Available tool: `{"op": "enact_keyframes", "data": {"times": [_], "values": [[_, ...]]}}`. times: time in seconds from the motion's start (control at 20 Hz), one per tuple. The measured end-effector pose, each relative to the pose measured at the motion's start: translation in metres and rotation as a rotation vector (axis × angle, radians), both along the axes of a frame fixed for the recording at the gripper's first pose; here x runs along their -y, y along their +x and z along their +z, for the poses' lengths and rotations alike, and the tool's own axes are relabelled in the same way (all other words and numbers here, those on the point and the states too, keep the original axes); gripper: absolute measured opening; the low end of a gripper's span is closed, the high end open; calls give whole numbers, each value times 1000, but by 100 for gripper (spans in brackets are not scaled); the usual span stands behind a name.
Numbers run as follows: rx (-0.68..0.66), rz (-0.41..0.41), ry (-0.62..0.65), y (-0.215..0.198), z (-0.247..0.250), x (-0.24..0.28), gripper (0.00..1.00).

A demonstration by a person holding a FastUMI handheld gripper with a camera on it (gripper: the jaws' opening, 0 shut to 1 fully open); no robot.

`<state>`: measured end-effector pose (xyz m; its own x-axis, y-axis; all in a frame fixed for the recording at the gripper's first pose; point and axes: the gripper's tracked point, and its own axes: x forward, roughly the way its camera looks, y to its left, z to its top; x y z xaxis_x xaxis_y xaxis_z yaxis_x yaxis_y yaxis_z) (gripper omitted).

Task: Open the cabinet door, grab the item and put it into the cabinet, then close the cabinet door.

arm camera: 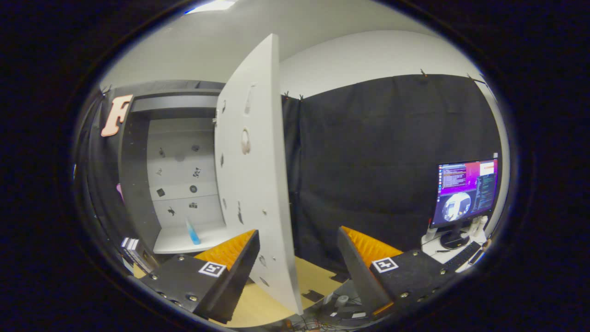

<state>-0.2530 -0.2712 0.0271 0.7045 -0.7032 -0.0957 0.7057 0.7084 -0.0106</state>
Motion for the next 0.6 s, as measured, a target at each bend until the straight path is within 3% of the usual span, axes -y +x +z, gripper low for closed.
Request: {"op": "enact_keyframes", "data": {"times": [0.2, 0.6], "values": [[-11, -80, -6, -10, 0, 42, 99], [-22, -94, -25, 20, 0, 72, 99]]}}
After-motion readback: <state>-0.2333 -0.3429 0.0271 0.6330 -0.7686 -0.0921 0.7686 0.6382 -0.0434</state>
